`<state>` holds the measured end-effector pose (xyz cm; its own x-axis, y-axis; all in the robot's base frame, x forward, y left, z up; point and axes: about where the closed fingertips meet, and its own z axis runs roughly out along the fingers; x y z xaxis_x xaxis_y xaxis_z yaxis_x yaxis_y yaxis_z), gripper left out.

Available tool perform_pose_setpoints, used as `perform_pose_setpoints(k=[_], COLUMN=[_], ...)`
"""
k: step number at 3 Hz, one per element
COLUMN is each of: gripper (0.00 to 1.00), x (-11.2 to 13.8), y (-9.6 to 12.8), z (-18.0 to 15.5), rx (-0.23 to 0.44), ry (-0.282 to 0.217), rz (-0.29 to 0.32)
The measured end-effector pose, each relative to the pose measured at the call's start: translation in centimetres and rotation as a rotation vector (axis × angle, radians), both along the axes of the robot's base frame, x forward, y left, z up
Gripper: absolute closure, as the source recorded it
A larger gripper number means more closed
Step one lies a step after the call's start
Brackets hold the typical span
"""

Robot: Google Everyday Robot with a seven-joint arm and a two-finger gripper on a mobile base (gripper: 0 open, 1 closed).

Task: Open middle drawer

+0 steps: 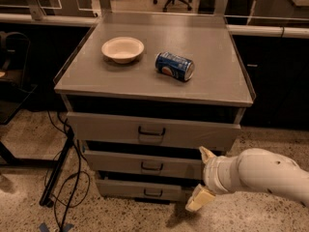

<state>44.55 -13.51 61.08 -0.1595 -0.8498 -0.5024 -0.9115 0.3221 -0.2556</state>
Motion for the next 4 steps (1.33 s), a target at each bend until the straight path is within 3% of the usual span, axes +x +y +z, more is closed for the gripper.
perform_pose_setpoints(k=[2, 4], gripper=[0.00, 0.00], x=[0.4, 3.2], y=[1.8, 3.6], z=[-8.2, -14.1], rx=[0.047, 0.130], ry=[0.060, 0.072], rz=[0.034, 0.044])
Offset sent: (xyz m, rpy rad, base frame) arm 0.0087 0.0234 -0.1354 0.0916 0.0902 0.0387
